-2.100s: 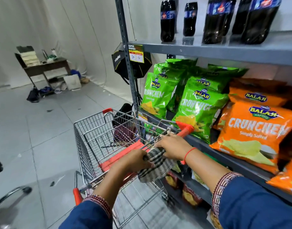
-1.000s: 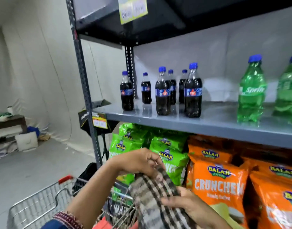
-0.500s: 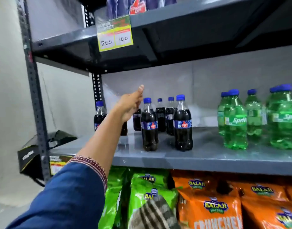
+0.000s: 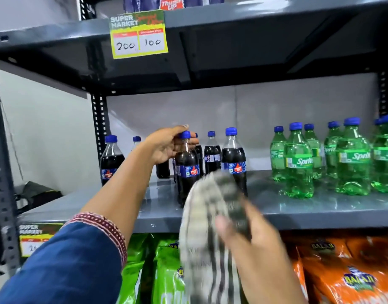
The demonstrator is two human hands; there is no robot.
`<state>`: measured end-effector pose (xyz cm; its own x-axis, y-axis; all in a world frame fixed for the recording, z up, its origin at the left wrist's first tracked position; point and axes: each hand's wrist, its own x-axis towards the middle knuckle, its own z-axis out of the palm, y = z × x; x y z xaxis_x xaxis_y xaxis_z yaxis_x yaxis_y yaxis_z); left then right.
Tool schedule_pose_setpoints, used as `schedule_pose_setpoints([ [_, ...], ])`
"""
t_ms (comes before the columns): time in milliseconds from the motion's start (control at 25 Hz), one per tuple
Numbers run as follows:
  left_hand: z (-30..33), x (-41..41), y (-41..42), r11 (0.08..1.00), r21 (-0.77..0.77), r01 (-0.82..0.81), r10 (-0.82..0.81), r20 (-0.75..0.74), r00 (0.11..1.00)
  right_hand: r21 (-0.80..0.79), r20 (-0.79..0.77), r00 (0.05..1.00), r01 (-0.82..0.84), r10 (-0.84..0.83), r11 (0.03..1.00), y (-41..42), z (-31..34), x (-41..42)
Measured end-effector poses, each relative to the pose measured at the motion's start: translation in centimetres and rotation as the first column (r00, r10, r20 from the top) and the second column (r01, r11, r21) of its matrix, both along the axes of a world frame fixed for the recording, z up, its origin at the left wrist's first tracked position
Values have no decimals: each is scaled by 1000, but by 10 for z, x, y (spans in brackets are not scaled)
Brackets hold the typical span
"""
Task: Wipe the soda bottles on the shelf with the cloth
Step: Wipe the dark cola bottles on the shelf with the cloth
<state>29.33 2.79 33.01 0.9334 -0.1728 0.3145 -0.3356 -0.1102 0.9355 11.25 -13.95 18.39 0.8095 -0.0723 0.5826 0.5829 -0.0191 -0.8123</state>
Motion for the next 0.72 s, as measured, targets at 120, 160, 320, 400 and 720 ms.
schedule_pose_setpoints([
  [120,1,-4,-4,1000,4,-18,18,13,1000,-10,325,902,304,-285,953,40,42,34],
  [160,1,-4,-4,1000,2,-25,25,9,1000,-18,386,839,423,-384,906,51,47,50],
  [320,0,-5,-4,1000,-27,-13,13,-25,1000,-168,484,666,707,-568,687,101,23,107],
  [400,1,-7,-3,999,15,-30,30,-11,999,-308,448,685,722,-575,620,114,10,114],
  [720,-1,-9,-2,996,43,-77,78,-22,997,-345,635,537,841,-556,417,98,16,135],
])
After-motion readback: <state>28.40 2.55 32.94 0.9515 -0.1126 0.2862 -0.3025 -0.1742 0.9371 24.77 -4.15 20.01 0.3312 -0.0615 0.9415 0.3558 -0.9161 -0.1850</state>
